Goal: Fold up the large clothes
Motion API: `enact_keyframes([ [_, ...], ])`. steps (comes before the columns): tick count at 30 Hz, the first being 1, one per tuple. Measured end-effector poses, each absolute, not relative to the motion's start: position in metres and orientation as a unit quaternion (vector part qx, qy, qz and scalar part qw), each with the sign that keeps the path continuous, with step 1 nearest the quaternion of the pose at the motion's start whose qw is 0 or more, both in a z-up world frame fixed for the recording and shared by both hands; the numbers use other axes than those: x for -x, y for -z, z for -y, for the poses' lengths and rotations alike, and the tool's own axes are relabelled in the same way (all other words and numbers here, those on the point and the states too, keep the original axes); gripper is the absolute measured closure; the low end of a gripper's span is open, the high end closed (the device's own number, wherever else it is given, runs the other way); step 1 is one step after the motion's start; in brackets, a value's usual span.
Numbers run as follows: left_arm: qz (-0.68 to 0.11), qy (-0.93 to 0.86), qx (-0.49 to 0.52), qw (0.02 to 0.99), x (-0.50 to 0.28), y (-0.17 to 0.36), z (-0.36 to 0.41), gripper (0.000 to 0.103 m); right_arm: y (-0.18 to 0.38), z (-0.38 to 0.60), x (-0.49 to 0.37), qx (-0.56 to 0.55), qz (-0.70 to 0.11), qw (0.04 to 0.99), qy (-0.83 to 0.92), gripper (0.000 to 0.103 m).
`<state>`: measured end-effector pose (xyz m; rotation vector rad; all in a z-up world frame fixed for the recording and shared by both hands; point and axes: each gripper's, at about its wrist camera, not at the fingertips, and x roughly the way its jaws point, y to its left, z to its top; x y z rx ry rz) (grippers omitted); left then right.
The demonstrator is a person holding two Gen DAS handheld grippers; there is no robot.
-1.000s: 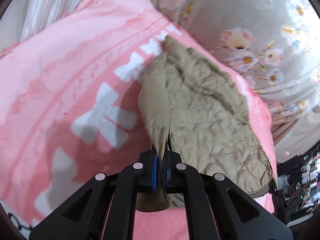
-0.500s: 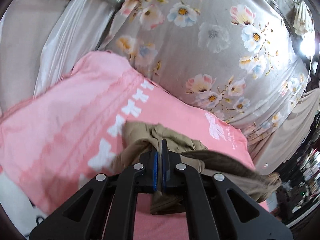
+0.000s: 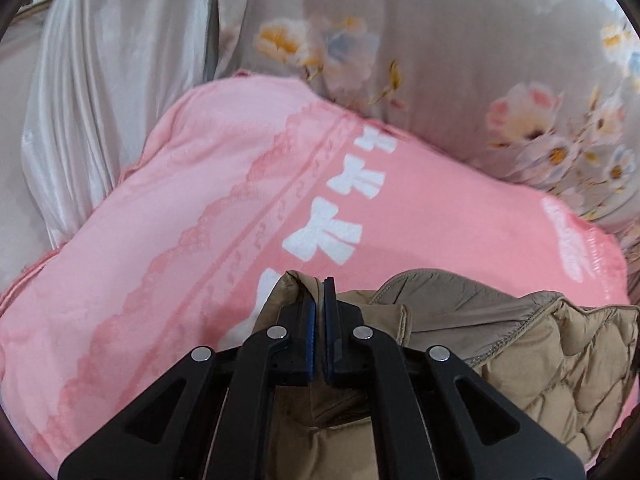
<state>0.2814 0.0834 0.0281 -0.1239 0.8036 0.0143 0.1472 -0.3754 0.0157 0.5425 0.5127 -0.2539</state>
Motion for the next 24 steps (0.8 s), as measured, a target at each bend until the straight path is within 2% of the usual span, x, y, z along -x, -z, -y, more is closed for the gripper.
enact_keyframes([
  [10,-0.444,-0.032,0.036,0.895,-0.32,0.061,-0.078,0.098,0.061,0.377,-0.19,-0.234,-0.338,0.898,0.16,0.099],
  [24,-0.421,-0.051,0.013,0.906,-0.318,0.084,-0.063,0.098,0.083,0.372,-0.203,-0.233,-0.371,0.885,0.159,0.098],
])
